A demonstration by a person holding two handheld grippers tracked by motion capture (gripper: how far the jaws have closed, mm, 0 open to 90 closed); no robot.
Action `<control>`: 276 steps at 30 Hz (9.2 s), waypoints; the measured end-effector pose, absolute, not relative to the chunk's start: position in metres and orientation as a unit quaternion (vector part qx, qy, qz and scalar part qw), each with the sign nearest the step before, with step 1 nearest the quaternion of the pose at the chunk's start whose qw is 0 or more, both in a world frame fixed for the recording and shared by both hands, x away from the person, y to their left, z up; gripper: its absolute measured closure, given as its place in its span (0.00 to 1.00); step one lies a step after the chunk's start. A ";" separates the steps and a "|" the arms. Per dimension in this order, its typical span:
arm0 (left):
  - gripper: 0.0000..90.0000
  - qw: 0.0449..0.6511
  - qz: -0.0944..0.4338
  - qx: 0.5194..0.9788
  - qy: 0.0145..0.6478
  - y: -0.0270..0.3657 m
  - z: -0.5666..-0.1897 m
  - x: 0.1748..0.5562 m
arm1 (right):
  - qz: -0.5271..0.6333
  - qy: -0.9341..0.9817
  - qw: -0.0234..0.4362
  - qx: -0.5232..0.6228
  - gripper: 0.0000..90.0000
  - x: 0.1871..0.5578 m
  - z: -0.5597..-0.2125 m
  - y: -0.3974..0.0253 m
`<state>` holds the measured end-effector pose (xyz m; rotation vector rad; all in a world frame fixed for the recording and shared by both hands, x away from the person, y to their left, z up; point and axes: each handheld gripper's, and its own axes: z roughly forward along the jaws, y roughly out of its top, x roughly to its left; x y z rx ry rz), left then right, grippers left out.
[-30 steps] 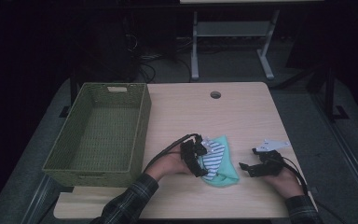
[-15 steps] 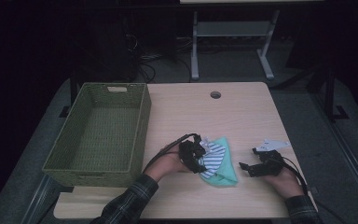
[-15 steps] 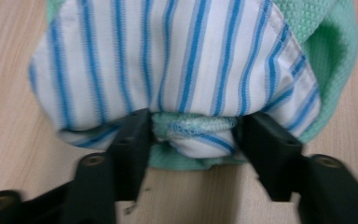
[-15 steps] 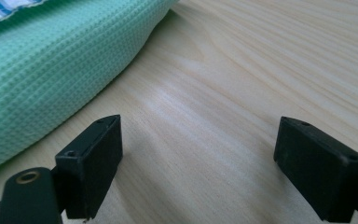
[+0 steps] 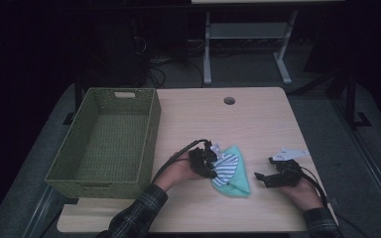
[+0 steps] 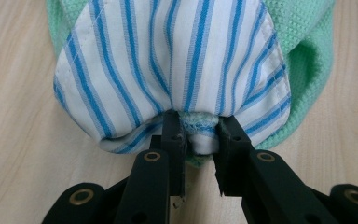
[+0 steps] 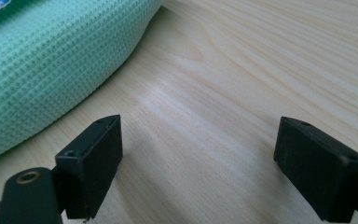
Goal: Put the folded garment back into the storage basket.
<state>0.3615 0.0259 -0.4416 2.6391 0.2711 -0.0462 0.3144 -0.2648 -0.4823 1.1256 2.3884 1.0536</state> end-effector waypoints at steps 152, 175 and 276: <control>0.76 0.204 0.078 0.841 0.495 0.350 -0.405 0.389 | 0.349 0.830 0.151 0.408 0.02 0.318 -0.483 -0.264; 0.20 0.242 0.103 0.835 0.483 0.348 -0.398 0.389 | 0.349 0.828 0.152 0.412 0.02 0.317 -0.483 -0.264; 0.18 0.342 0.101 0.880 0.314 0.086 -0.454 0.352 | 0.349 0.828 0.152 0.412 0.02 0.317 -0.483 -0.264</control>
